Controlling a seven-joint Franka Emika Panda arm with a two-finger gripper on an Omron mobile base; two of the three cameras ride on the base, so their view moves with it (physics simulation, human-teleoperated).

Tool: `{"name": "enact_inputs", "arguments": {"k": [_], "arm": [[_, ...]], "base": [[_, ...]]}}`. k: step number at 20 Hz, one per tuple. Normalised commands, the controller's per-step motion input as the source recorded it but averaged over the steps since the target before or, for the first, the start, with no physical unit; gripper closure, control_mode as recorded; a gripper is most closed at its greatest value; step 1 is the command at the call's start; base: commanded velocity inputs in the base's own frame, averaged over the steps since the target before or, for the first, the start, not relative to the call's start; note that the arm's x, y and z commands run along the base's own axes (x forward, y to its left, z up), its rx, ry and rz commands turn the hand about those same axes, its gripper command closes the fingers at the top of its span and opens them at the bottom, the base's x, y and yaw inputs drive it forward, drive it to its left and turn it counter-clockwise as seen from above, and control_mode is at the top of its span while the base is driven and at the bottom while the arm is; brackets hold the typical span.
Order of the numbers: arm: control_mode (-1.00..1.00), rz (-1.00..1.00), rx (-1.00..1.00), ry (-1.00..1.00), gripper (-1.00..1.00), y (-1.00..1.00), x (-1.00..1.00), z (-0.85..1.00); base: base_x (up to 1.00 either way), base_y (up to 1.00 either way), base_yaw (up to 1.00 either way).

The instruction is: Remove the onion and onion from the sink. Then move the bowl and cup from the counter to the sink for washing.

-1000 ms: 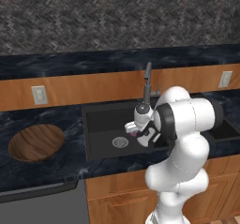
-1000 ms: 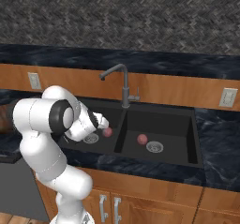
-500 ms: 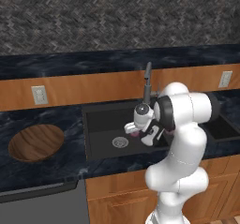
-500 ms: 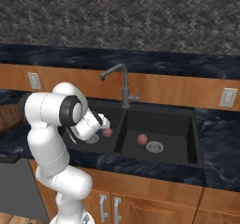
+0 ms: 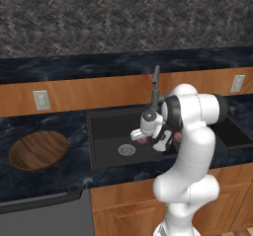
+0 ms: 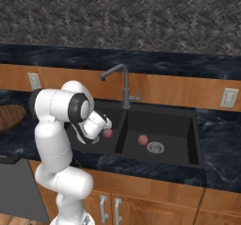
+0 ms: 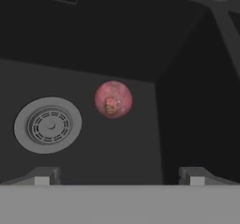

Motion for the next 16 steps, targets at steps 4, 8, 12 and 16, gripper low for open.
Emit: {"name": "enact_inputs", "arguments": {"k": [4, 8, 12, 16], "arm": [[-1.00, 0.01, 0.00, 0.00, -1.00, 0.00, 0.18, -0.08], [-1.00, 0.00, 0.00, 0.00, -1.00, 0.00, 0.16, -0.11], [-1.00, 0.00, 0.00, 0.00, -1.00, 0.00, 0.17, -0.11], [-1.00, 0.00, 0.00, 0.00, -1.00, 0.00, 0.17, -0.13]], "base": [[0.00, 0.00, 0.00], [0.00, 0.00, 0.00], [0.00, 0.00, 0.00], [0.00, 0.00, 0.00]]}}
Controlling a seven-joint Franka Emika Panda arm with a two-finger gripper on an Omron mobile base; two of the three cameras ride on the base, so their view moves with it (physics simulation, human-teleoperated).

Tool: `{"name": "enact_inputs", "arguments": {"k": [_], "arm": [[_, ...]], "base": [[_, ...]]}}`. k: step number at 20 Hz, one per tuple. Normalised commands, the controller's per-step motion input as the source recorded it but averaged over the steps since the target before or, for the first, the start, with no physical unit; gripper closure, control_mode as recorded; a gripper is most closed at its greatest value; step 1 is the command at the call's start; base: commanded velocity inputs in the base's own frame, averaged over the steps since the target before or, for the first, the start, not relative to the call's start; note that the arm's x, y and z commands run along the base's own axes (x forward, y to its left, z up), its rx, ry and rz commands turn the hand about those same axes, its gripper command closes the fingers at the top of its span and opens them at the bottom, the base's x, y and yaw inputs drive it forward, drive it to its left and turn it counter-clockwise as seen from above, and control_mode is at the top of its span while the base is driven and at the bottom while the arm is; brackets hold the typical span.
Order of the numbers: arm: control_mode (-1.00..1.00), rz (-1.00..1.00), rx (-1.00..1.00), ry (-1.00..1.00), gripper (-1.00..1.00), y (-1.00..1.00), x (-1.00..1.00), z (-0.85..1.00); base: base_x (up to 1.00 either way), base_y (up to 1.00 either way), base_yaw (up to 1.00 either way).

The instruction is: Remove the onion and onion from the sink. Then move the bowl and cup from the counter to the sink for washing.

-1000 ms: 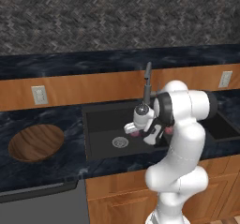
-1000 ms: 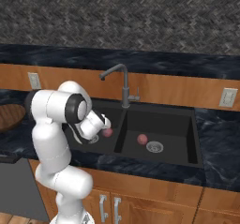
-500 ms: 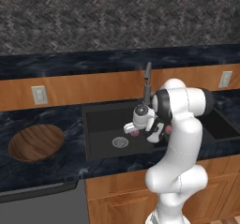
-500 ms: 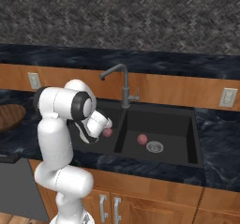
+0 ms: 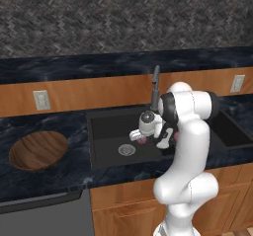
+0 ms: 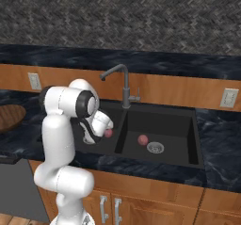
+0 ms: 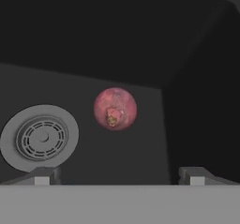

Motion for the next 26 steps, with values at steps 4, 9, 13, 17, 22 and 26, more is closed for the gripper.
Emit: {"name": "enact_inputs", "arguments": {"k": [4, 9, 13, 17, 22, 26], "arm": [[-1.00, 0.00, 0.00, 0.00, -1.00, 0.00, 0.18, -0.12], [-1.00, 0.00, 0.00, 0.00, -1.00, 0.00, 0.17, -0.11], [-1.00, 0.00, 0.00, 0.00, -1.00, 0.00, 0.19, -0.11], [-1.00, 0.00, 0.00, 0.00, -1.00, 0.00, 0.18, -0.11], [-1.00, 0.00, 0.00, 0.00, -1.00, 0.00, 0.14, -0.13], [-1.00, 0.00, 0.00, 0.00, -1.00, 0.00, 0.13, -0.20]], "base": [[0.00, 0.00, 0.00], [0.00, 0.00, 0.00], [0.00, 0.00, 0.00], [0.00, 0.00, 0.00], [0.00, 0.00, 0.00], [0.00, 0.00, 0.00]]}}
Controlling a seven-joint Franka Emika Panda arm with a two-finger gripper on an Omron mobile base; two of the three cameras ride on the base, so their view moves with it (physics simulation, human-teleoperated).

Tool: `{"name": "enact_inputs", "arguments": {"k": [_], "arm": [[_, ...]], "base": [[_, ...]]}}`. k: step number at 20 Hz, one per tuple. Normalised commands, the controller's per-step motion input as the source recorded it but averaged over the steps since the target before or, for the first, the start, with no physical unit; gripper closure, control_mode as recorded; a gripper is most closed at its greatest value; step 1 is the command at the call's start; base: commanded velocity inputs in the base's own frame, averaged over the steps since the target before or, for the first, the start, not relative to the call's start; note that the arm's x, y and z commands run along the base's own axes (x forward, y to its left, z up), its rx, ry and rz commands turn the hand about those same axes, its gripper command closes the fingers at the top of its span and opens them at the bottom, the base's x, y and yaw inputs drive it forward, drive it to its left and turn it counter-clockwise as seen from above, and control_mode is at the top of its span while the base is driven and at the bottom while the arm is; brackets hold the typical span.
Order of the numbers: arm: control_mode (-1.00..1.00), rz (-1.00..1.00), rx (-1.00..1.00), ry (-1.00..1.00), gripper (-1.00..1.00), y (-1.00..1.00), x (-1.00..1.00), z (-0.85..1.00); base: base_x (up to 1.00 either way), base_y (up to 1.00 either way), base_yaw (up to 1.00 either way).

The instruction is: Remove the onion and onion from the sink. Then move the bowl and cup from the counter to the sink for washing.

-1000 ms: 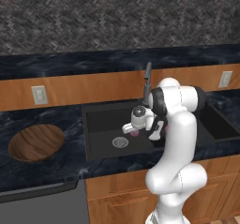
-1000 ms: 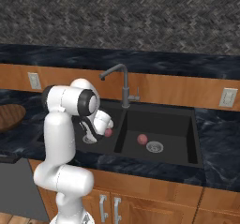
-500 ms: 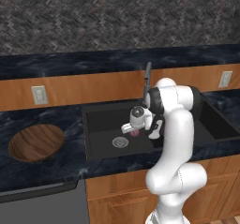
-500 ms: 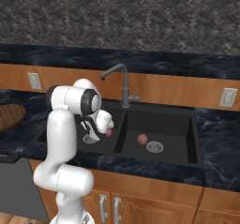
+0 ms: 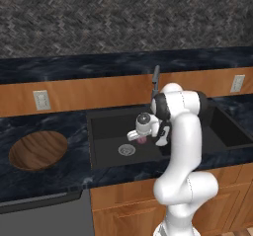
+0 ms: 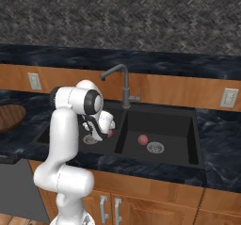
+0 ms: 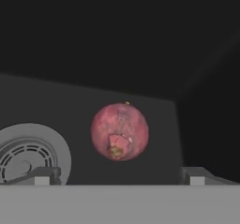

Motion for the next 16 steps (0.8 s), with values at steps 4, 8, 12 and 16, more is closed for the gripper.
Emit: {"name": "enact_inputs", "arguments": {"k": [4, 8, 12, 16], "arm": [[-1.00, 0.00, 0.00, 0.00, -1.00, 0.00, 0.15, -0.19], [-1.00, 0.00, 0.00, 0.00, -1.00, 0.00, 0.17, -0.20], [-1.00, 0.00, 0.00, 0.00, -1.00, -0.01, 0.16, -0.17], [-1.00, 0.00, 0.00, 0.00, -1.00, -0.02, 0.15, -0.18]], "base": [[0.00, 0.00, 0.00], [0.00, 0.00, 0.00], [0.00, 0.00, 0.00], [0.00, 0.00, 0.00]]}}
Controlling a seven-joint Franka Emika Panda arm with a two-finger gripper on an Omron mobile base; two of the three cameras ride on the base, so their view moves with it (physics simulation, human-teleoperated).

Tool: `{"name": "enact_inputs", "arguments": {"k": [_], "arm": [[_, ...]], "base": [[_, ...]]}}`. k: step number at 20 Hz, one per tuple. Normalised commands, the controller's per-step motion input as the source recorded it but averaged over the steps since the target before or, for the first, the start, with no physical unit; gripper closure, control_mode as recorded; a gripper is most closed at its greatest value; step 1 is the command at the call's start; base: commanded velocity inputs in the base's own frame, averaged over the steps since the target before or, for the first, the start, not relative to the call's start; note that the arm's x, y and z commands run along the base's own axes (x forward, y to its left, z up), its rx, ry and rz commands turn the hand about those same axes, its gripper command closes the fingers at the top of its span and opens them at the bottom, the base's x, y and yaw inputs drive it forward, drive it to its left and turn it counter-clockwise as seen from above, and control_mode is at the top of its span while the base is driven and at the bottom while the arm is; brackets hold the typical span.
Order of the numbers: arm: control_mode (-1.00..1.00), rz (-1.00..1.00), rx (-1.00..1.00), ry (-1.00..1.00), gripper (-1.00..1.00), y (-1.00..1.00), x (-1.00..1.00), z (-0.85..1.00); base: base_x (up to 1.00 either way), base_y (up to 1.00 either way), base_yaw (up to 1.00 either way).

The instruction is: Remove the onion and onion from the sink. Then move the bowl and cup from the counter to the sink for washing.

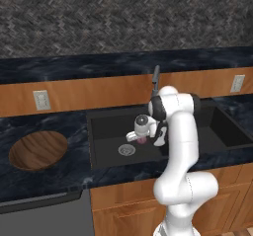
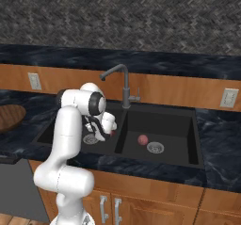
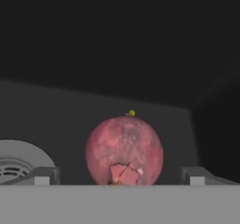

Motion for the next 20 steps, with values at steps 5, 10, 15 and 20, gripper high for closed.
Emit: {"name": "enact_inputs", "arguments": {"k": [5, 10, 15, 20], "arm": [[-1.00, 0.00, 0.00, 0.00, -1.00, -0.04, 0.19, -0.18], [-1.00, 0.00, 0.00, 0.00, -1.00, -0.05, 0.20, -0.17], [-1.00, 0.00, 0.00, 0.00, -1.00, -0.08, 0.17, -0.16], [-1.00, 0.00, 0.00, 0.01, -1.00, -0.06, 0.13, -0.14]], "base": [[0.00, 0.00, 0.00], [0.00, 0.00, 0.00], [0.00, 0.00, 0.00], [0.00, 0.00, 0.00]]}}
